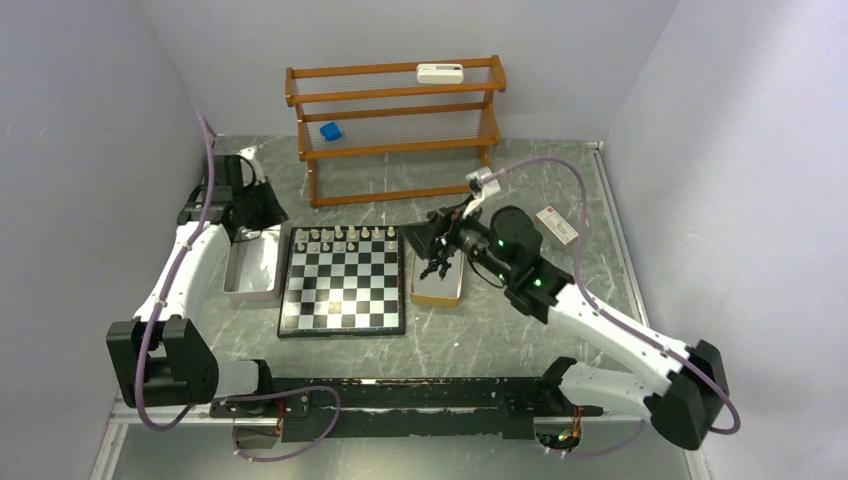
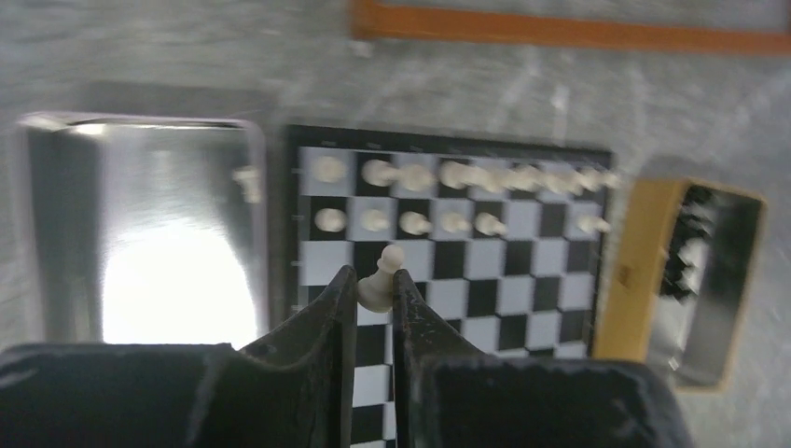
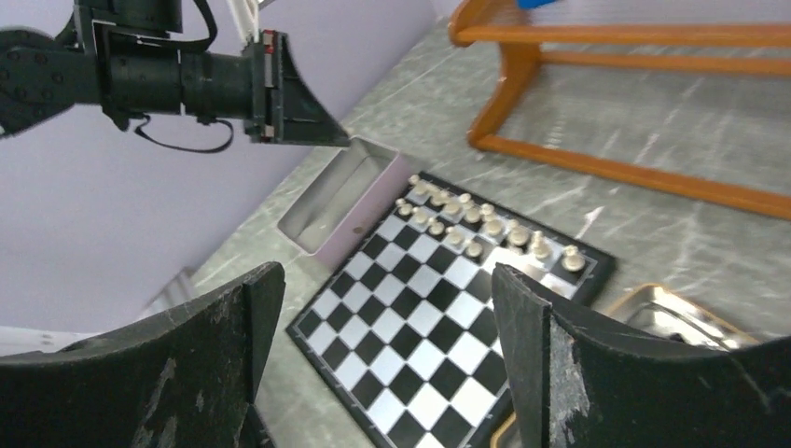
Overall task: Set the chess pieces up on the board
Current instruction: Place the chess piece on the chessboard.
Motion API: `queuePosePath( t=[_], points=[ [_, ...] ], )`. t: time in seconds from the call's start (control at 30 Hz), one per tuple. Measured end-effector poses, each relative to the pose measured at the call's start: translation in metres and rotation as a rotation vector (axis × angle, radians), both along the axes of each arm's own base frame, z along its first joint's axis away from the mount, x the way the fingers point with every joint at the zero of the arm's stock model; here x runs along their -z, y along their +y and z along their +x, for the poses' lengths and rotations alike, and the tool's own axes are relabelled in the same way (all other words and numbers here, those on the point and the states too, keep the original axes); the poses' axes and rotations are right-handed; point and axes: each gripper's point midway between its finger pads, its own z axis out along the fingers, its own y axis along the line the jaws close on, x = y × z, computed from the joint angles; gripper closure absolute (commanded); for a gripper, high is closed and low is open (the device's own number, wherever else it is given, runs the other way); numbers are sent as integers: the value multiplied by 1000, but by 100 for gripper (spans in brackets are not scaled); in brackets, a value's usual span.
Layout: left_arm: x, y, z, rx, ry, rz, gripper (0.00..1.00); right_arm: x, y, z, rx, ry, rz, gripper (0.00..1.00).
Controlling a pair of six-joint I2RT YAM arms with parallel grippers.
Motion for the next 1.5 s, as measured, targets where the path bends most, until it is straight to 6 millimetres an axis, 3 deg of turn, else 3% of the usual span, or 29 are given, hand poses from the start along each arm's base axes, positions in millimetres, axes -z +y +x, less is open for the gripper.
queuePosePath(
  t=[0.2,0.47,0.57,0.67,0.87,1.27,1.5],
  points=[
    [2,-76,-19,279,-11,-75,89,22,33,20,-143,204,37,50],
    [14,-137,-52,535,-10,-134,89,62,75,21,-358,490,69,49],
    [14,-158,-62,615,-32,-132,89,73,86,18,-421,573,69,59],
    [11,-173,-70,676,-60,-128,89,81,93,14,-467,640,75,62],
    [3,-183,-75,723,-128,-121,89,93,96,8,-490,724,82,62],
    [7,-185,-77,749,-152,-100,89,115,98,15,-458,824,96,62],
    [8,-186,-77,757,-159,-95,90,115,103,20,-454,859,144,66]
  ],
)
